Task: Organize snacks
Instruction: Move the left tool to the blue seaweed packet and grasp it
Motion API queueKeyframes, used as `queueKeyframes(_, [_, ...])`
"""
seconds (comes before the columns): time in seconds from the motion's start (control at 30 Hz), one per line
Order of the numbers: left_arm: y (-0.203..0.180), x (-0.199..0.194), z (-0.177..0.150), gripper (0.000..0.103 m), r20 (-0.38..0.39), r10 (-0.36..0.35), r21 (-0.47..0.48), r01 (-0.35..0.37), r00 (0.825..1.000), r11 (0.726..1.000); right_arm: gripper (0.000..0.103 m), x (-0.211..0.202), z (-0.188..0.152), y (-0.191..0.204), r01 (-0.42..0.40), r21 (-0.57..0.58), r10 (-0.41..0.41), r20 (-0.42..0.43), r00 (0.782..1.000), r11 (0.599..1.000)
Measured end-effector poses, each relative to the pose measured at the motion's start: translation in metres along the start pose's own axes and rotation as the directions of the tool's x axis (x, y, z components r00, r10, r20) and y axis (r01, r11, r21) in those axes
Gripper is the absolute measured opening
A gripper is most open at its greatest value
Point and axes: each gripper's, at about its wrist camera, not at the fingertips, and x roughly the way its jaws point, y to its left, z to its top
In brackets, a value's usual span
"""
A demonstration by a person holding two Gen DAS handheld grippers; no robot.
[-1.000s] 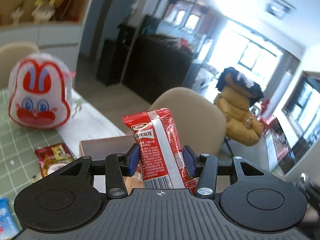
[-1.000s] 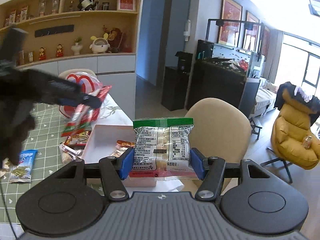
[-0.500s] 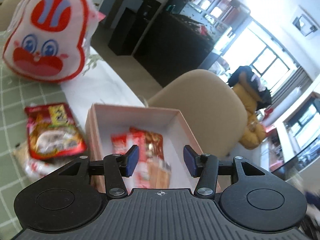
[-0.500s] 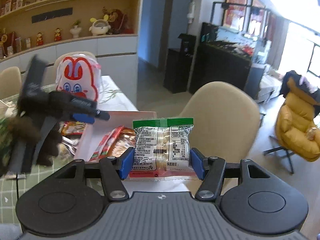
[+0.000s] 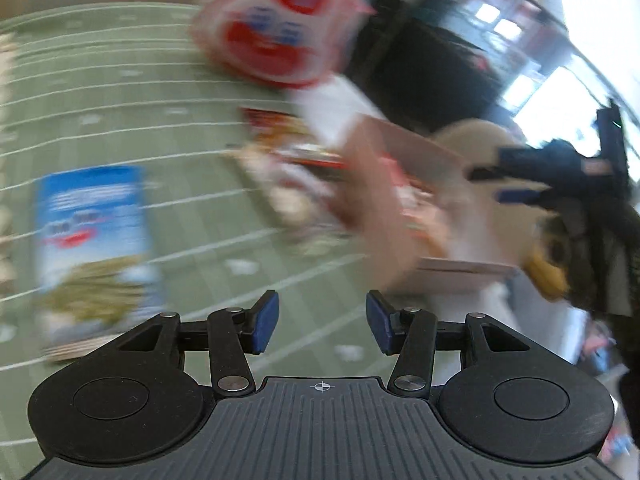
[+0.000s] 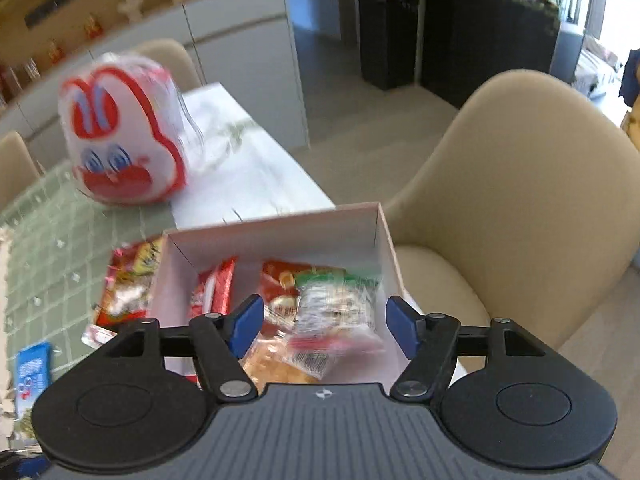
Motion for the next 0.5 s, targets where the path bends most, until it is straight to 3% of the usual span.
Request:
queueKeyframes(0.13, [0.03,-0.011,-0.003,0.052,0.022,0.111,-0.065,-0.109,0.994,0.992,0.069,0.001,-0.003,0.032,-0.032,-0.096,0.035,0.024,0.999,0.995])
queueKeyframes(0.3, [0.056,-0.027,-0.004,0.051,0.063,0.169,-0.144,-0.159,0.984,0.977,0.069,-0.004,-0.002,0.091,-0.159,-0.232,0.165,0.003,0.986,0.96])
queueKeyframes(0.4, [0.073,-0.039,-0.005,0.051,0.1,0.254,-0.191,-0.232,0.962,0.954,0.071,-0.007,-0.006,0.125,-0.263,-0.269,0.263,-0.036,0.964,0.927])
queueKeyframes(0.5, [0.096,-0.046,-0.005,0.051,0.109,0.278,-0.276,-0.239,0.954,0.931,0.072,-0.006,-0.026,0.162,-0.358,-0.31,0.349,-0.087,0.933,0.88])
